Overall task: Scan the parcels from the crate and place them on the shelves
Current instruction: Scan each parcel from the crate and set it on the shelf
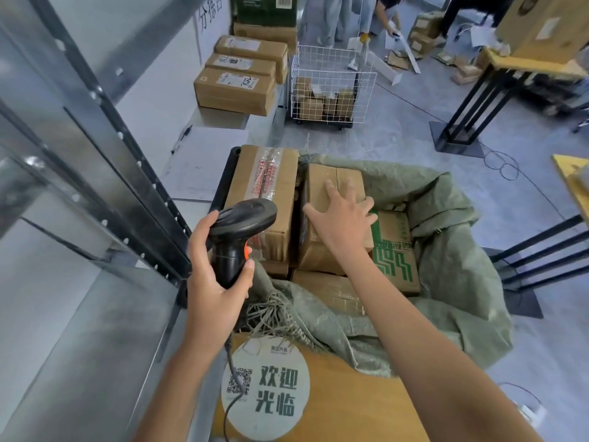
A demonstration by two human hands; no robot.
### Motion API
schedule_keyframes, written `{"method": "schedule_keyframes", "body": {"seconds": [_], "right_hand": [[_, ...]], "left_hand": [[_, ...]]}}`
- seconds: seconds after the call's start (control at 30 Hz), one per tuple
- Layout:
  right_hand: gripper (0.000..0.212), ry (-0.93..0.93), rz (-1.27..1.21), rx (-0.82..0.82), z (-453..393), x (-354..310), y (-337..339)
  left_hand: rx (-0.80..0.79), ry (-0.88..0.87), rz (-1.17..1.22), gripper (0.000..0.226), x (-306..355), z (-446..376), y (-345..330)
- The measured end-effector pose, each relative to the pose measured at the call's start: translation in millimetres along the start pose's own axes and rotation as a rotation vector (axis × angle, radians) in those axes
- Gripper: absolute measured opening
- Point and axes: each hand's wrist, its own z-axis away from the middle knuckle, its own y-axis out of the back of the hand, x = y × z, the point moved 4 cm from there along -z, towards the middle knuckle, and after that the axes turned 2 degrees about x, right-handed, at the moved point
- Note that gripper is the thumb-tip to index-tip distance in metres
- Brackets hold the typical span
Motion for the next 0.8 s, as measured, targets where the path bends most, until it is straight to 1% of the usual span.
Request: {"method": "schedule_keyframes", "body": {"seconds": [0.17,0.23,0.33,0.4,0.53,0.67,0.8], "right_hand": [[0.073,0.014,0.036,-0.029,4,-18,-19],[0.068,0.014,0.045,-0.017,6,-23,-25],[0.054,0.044,0.037,0.025,8,-28,-28],[0.051,0.050,0.022,0.038,8,-30,-29],[0.050,0.054,0.018,0.029,8,-32,-30],[0.052,0.072,0.039,0.000,7,-30,-31],[0.053,0.094,0.043,-0.014,5,-30,-28]], "left_hand": [[0.075,-0.020,-0.013,0.089,9,9,-3],[0.091,-0.004,-0.016,0.089,8,10,-6],[0.101,0.022,-0.037,0.086,7,12,-8],[0.113,0.030,-0.041,0.085,7,12,-9],[0.135,0.029,-0.036,0.087,10,12,-10],[0.119,0.024,-0.049,0.088,11,9,-11],[0.117,-0.016,-0.073,0.088,16,4,-8]]}}
